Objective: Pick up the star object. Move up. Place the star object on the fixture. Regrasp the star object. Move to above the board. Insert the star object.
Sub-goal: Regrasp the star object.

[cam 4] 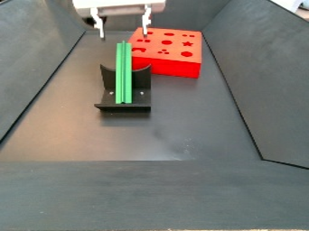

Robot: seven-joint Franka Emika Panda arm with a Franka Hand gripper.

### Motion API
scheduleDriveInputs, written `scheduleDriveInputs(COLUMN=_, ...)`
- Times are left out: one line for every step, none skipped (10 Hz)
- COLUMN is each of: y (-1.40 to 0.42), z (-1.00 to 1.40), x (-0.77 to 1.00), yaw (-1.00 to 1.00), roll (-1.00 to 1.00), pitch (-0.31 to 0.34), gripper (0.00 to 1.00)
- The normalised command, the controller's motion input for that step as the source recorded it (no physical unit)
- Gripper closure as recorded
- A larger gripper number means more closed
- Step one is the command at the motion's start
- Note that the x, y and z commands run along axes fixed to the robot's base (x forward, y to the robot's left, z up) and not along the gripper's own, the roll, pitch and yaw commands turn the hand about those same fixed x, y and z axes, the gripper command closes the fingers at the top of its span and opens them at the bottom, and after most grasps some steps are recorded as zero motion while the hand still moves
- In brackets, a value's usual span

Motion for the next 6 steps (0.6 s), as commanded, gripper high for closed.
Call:
scheduleDriveInputs(y=0.01, z=-1.0, x=0.11, yaw=-0.03, roll=0.07, pitch=-0.043, gripper=0.0)
scheduleDriveInputs(y=0.0, z=-0.87, x=0.11, yaw=-0.03, roll=0.07, pitch=-0.024, gripper=0.0)
scheduleDriveInputs(y=0.0, z=-0.71, x=0.1, yaw=-0.02, roll=0.07, pitch=0.001, gripper=0.0)
scheduleDriveInputs(y=0.0, z=-0.56, x=0.1, yaw=-0.01, roll=0.07, pitch=0.018, gripper=0.0)
scheduleDriveInputs(y=-0.01, z=-0.37, x=0.09, yaw=0.0, roll=0.07, pitch=0.036, gripper=0.0)
scheduleDriveInputs(y=-0.01, z=-0.24, x=0.09, yaw=0.02, roll=0.07, pitch=0.034, gripper=0.0)
